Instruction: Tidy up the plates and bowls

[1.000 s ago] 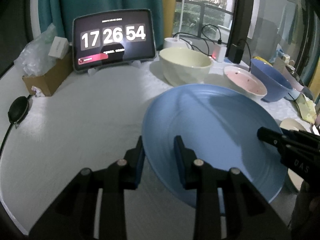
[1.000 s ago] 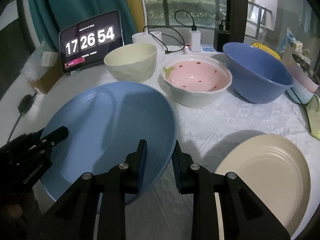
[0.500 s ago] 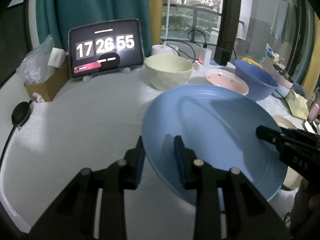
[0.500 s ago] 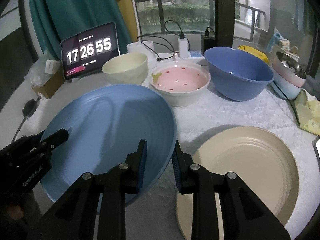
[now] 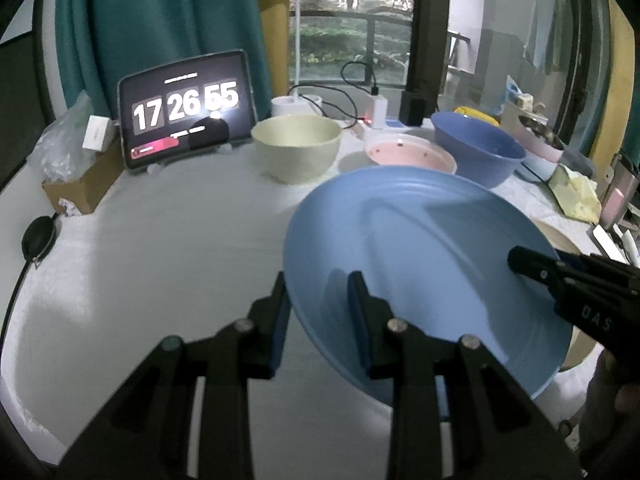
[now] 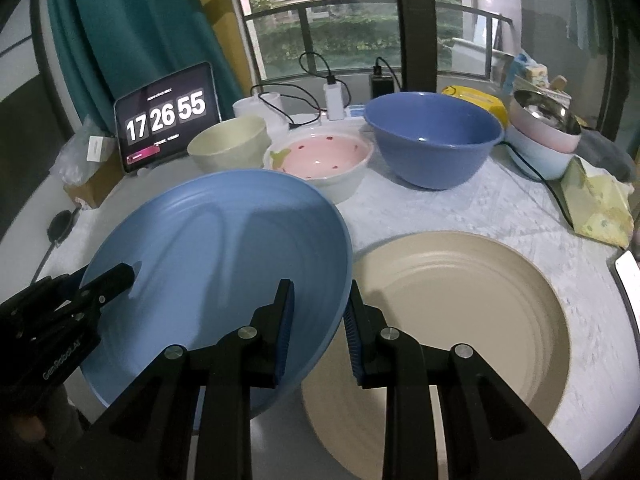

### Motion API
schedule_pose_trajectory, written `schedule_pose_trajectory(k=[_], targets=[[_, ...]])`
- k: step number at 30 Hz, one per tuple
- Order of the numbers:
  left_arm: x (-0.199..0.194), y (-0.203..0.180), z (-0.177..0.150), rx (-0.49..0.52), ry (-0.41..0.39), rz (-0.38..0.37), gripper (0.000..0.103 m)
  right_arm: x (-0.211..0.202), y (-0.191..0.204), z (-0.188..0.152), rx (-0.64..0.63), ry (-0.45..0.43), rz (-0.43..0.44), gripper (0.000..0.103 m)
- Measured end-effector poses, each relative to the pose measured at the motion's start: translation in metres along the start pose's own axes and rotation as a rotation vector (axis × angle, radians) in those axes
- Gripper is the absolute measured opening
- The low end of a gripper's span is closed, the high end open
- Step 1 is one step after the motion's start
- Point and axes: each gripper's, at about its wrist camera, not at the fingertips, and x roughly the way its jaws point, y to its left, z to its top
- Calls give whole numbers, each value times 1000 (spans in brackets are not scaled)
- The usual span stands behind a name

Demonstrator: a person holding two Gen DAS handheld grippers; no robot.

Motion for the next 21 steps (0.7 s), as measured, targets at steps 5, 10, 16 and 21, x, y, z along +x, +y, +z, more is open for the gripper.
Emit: schedule_pose_trajectory(k=[5,10,16,21], targets=[[-4,-17,-1,25,-1,-7,29,-8,-14,-5,18,-10,-2,27],[-6,-36,-2,51,3,-20,29,-15,-32,-10,45,-20,-8,27],[-4,-59,-4,83,13,-36,29,-22,-57,-16,71,-25,-19,27],[-4,-79,-5,112,18,-48,29,-26,-74,-21,94,-30,-25,27]])
